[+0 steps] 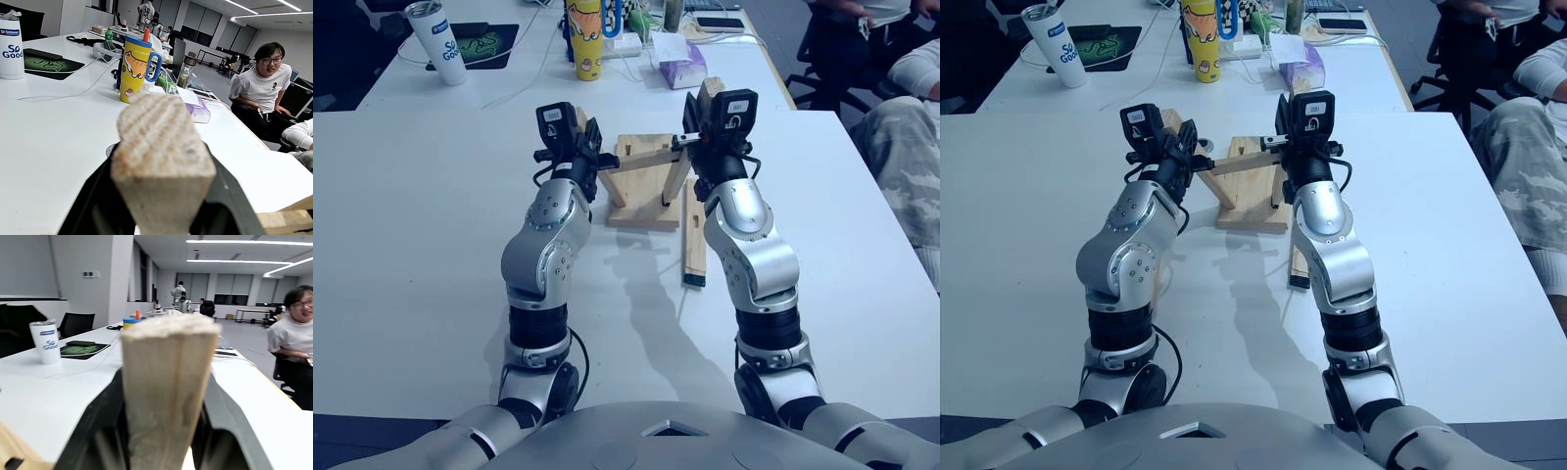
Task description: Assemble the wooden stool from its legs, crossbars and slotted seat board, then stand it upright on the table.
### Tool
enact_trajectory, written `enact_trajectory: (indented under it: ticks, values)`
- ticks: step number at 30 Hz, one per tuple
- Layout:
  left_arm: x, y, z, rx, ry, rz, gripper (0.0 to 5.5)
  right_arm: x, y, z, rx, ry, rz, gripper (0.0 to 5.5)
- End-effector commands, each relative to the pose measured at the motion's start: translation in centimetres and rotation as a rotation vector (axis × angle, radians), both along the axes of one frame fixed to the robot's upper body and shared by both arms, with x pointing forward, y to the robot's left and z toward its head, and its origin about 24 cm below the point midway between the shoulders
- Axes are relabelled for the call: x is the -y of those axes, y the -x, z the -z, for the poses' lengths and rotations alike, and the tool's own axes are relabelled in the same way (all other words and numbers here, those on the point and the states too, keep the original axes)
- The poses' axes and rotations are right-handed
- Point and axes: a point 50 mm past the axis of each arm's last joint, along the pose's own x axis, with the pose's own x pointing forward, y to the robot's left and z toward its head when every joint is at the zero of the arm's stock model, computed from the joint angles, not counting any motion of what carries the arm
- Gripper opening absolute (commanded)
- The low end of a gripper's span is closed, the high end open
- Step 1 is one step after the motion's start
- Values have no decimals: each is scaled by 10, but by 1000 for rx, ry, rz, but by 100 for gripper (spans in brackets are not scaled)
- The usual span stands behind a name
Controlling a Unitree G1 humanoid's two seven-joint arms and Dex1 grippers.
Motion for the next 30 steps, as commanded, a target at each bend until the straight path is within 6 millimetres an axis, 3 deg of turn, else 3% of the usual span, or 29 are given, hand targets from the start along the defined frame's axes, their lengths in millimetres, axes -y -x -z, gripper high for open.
enact_trajectory:
  ticks: [1,5,8,10,14,18,24,30]
  values:
    - [22,4,13,-52,34,154,103,0,47,123,-732,210,-367,119]
    - [20,7,31,-140,49,148,103,16,53,137,-868,59,-308,123]
    - [20,7,28,-105,-26,157,103,5,56,127,-972,-289,-289,123]
    - [23,8,24,-58,-95,171,103,-3,52,119,-985,-417,-202,123]
    - [31,19,18,-21,-114,229,103,-14,48,97,-925,-450,7,121]
    - [33,22,16,-22,-130,249,103,-19,49,91,-936,-496,152,109]
    - [39,25,16,-15,-178,270,103,-35,42,68,-834,-349,61,102]
    - [40,23,12,-20,-125,234,103,-44,38,60,-802,-292,1,102]
